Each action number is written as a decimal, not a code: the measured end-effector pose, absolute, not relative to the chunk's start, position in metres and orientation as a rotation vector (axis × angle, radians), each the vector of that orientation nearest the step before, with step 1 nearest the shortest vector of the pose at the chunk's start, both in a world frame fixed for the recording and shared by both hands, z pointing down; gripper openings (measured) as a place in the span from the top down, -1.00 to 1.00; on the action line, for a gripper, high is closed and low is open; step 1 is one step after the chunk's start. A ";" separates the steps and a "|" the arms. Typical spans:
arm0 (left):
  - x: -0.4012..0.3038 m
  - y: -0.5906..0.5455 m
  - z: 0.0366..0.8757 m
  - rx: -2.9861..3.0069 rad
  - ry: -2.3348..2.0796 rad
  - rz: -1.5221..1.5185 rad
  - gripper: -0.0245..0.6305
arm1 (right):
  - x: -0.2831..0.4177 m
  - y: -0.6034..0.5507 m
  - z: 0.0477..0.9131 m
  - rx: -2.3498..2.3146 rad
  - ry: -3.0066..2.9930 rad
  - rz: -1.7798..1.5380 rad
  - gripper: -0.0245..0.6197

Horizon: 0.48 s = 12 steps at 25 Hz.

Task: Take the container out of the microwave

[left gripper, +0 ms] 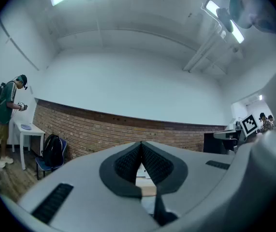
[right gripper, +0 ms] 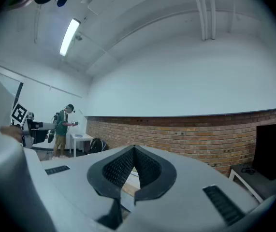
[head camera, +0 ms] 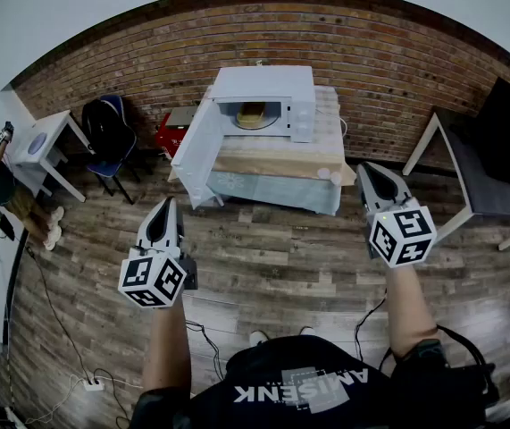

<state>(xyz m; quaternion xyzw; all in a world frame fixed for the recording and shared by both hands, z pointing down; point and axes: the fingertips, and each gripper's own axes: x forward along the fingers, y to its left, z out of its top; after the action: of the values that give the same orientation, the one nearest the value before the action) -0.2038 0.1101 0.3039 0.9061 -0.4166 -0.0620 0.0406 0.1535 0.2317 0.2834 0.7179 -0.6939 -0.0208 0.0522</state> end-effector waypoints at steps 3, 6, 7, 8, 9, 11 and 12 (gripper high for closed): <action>-0.201 0.110 0.302 2.783 -1.276 -0.193 0.88 | 0.154 0.232 0.284 2.183 -2.114 -0.061 0.80; -0.200 0.110 0.299 2.789 -1.273 -0.193 0.88 | 0.154 0.233 0.285 2.182 -2.115 -0.060 0.80; -0.201 0.110 0.298 2.790 -1.273 -0.192 0.89 | 0.153 0.233 0.284 2.182 -2.115 -0.060 0.80; -0.201 0.110 0.298 2.791 -1.273 -0.191 0.88 | 0.153 0.233 0.284 2.181 -2.114 -0.059 0.80; -0.201 0.110 0.297 2.792 -1.274 -0.192 0.89 | 0.153 0.234 0.285 2.180 -2.113 -0.058 0.80; -0.202 0.110 0.298 2.792 -1.273 -0.192 0.88 | 0.152 0.235 0.287 2.178 -2.115 -0.051 0.80; -0.201 0.110 0.299 2.790 -1.272 -0.190 0.88 | 0.153 0.236 0.288 2.182 -2.116 -0.045 0.80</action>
<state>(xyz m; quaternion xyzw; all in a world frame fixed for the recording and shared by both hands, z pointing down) -0.2015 0.1101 0.2993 0.9076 -0.4138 -0.0619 0.0344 0.1531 0.2357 0.2882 0.7168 -0.6952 -0.0148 0.0509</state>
